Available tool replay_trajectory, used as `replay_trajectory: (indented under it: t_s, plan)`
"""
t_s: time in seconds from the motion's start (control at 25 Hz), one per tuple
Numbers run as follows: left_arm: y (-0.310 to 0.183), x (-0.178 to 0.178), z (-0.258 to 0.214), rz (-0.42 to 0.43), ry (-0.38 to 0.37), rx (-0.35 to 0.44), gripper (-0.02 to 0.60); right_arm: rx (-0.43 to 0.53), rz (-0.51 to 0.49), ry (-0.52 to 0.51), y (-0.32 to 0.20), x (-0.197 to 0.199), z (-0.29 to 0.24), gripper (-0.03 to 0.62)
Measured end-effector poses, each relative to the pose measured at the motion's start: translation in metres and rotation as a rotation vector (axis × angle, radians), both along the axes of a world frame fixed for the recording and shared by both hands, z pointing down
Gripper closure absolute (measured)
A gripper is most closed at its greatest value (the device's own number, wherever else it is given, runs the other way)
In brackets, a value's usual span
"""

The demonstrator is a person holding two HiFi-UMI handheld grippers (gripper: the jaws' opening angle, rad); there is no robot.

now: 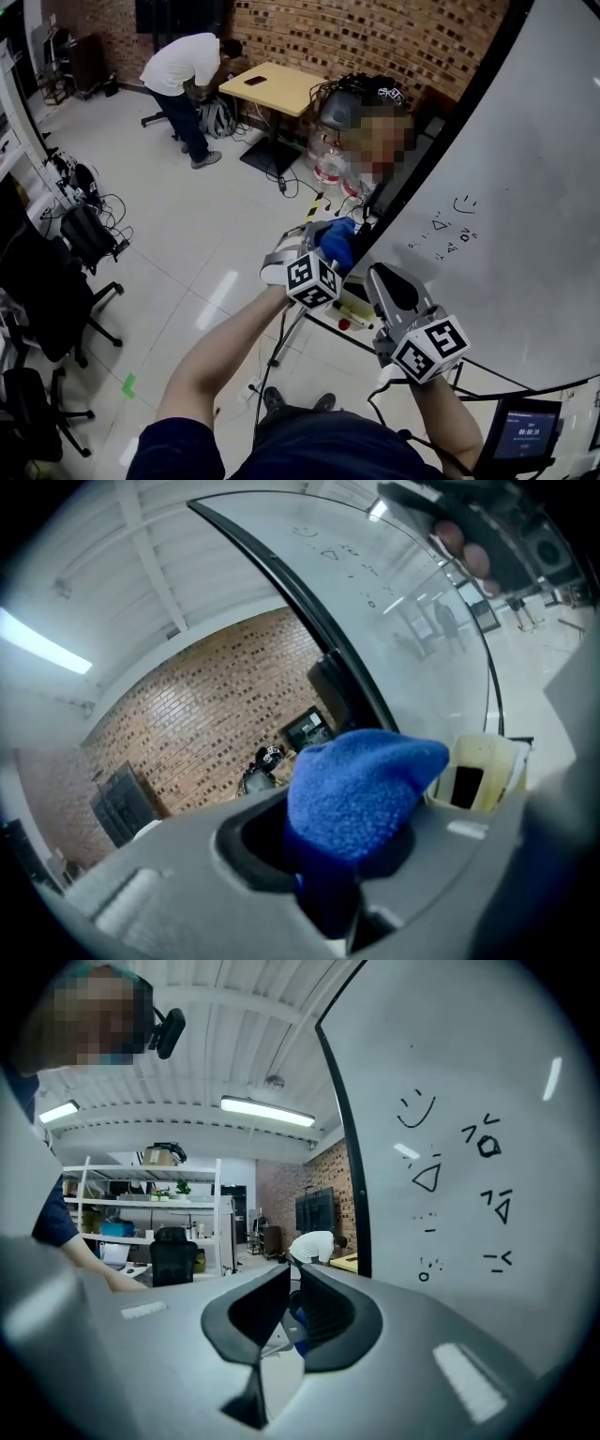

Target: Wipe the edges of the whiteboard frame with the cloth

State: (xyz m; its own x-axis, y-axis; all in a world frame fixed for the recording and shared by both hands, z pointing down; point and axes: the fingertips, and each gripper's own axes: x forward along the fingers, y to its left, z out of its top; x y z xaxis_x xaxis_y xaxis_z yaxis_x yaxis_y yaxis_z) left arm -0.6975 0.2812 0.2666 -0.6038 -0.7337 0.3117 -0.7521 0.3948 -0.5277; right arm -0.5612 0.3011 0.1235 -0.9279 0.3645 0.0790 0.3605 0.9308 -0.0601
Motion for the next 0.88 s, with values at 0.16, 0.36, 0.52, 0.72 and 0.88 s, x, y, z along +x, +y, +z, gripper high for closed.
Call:
replay_trajectory:
  t_s: [0.16, 0.36, 0.52, 0.72, 0.88]
  plan:
    - [0.005, 0.000, -0.009, -0.026, 0.050, 0.024, 0.479, -0.035, 0.019, -0.009, -0.007, 0.001, -0.002, 0.556]
    - [0.017, -0.008, -0.024, -0.062, 0.019, 0.021, 0.478, -0.020, 0.033, -0.055, -0.013, 0.001, -0.012, 0.556]
    - [0.022, -0.010, -0.047, -0.067, -0.064, 0.006, 0.478, -0.031, 0.054, -0.084, -0.023, 0.003, -0.022, 0.557]
    - [0.008, 0.002, -0.084, -0.026, -0.174, 0.005, 0.479, -0.041, 0.061, -0.093, -0.029, 0.003, -0.023, 0.559]
    - [0.004, 0.004, -0.106, -0.030, -0.199, 0.006, 0.479, -0.010, 0.060, -0.112, -0.025, 0.000, -0.029, 0.559]
